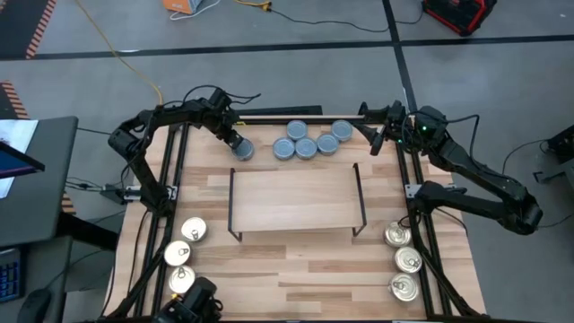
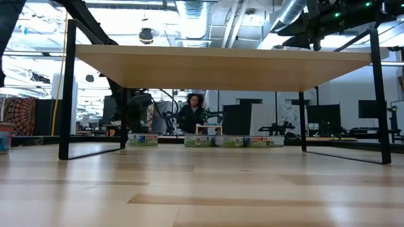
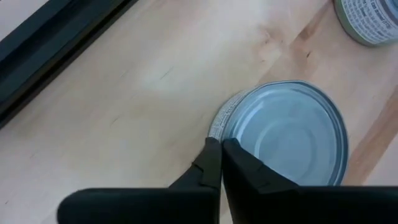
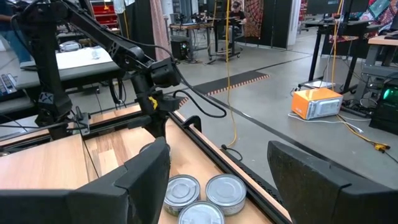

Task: Stack canned seafood by type on shelf
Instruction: Put the green tuna can on the shelf

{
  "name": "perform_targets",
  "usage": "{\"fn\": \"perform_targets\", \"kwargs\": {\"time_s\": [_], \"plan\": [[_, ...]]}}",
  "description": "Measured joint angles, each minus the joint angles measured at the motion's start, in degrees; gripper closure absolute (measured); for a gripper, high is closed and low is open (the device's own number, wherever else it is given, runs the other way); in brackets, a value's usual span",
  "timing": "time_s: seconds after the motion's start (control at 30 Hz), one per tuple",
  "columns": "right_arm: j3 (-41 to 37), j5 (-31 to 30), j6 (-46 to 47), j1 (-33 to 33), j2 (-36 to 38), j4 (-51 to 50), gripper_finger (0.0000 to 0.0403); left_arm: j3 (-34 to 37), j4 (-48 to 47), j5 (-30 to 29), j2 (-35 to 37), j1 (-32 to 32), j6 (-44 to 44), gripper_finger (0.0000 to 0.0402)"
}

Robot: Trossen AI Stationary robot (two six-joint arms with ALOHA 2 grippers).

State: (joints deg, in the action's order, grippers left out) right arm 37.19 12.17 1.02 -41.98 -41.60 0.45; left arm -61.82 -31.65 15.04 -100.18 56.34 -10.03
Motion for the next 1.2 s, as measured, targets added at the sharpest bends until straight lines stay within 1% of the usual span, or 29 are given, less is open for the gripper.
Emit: {"fn": "perform_targets", "kwargs": {"time_s": [0.27,0.43,0.5,0.57,0.83,1.0,1.07,1.2], "plan": [[0.0,0.0,0.0,0.0,0.0,0.0,0.0108,0.1,-0.6,-2.8,0.0,0.7,0.0,0.0401],[0.0,0.0,0.0,0.0,0.0,0.0,0.0108,0.6,-2.4,-9.6,-0.8,1.2,-0.4,0.0401],[0.0,0.0,0.0,0.0,0.0,0.0,0.0108,0.6,-2.4,-9.8,-0.5,1.3,-0.5,0.0401],[0.0,0.0,0.0,0.0,0.0,0.0,0.0108,0.3,-2.0,-8.6,-0.3,1.4,-0.7,0.0401],[0.0,0.0,0.0,0.0,0.0,0.0,0.0108,0.4,-3.0,-8.6,-0.4,1.0,-1.6,0.0401],[0.0,0.0,0.0,0.0,0.0,0.0,0.0108,-0.1,-4.9,-8.4,1.3,-0.8,-6.0,0.0401],[0.0,0.0,0.0,0.0,0.0,0.1,0.0108,-0.1,-5.0,-10.3,3.0,-2.1,-7.8,0.0401],[0.0,0.0,0.0,0.0,0.0,0.1,0.0108,-0.2,-5.2,-17.9,7.1,-5.6,-10.9,0.0388]]}}
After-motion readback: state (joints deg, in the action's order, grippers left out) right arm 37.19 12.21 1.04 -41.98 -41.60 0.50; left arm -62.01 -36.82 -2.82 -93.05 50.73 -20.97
